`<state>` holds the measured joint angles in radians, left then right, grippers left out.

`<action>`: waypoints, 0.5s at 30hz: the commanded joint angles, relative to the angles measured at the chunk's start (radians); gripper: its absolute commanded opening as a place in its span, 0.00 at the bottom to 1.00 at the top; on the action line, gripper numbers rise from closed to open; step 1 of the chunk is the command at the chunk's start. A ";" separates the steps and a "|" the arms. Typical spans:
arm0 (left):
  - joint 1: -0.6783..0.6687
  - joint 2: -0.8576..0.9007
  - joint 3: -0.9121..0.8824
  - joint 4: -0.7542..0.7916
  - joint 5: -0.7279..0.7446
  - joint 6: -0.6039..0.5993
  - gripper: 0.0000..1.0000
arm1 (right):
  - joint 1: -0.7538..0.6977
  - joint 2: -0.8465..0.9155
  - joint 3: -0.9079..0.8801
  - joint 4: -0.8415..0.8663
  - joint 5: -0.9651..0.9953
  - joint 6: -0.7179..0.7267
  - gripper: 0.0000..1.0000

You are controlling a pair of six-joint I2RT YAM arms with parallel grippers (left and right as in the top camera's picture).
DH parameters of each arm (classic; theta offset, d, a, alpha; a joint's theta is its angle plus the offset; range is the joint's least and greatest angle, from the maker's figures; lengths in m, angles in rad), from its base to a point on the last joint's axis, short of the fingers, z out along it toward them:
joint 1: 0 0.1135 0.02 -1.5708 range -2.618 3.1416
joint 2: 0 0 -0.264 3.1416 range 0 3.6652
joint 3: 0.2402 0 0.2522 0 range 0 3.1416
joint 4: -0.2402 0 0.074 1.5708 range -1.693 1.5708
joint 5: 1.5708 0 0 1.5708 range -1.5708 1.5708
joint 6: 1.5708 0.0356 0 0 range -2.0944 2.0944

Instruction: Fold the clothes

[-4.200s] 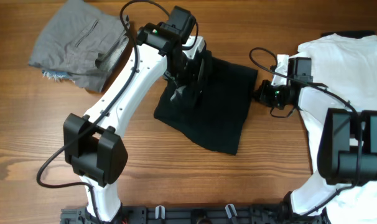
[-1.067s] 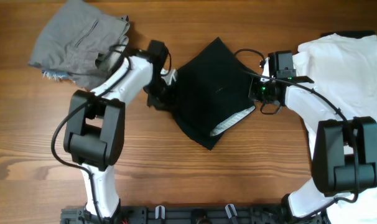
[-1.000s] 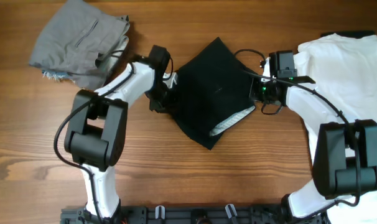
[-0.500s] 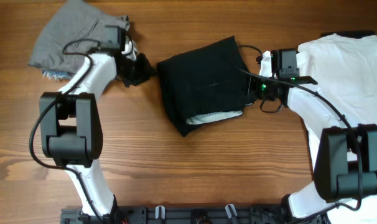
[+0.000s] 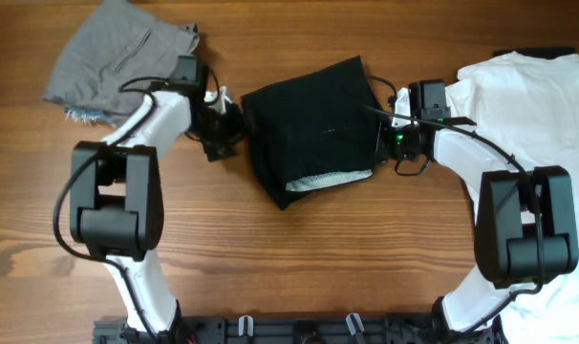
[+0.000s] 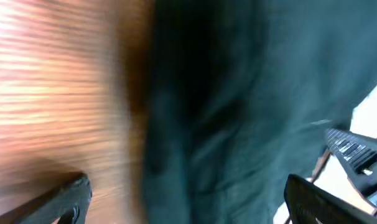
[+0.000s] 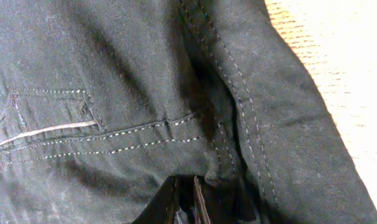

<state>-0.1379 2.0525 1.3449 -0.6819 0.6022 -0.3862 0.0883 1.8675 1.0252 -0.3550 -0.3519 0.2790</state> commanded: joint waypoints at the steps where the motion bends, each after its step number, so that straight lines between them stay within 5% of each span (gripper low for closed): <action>1: -0.074 0.026 -0.123 0.129 -0.016 -0.100 1.00 | 0.000 0.060 -0.006 0.000 0.017 0.013 0.13; 7: -0.194 0.106 -0.172 0.340 -0.048 -0.208 0.96 | 0.000 0.060 -0.006 -0.005 0.013 0.012 0.13; 10: -0.216 0.183 -0.172 0.433 -0.052 -0.320 0.75 | 0.000 0.060 -0.006 -0.004 0.013 0.013 0.13; 15: -0.234 0.199 -0.171 0.527 -0.044 -0.332 0.49 | 0.000 0.060 -0.006 -0.015 0.010 0.013 0.12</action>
<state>-0.3359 2.1181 1.2469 -0.1532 0.6792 -0.6762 0.0864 1.8687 1.0256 -0.3550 -0.3584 0.2867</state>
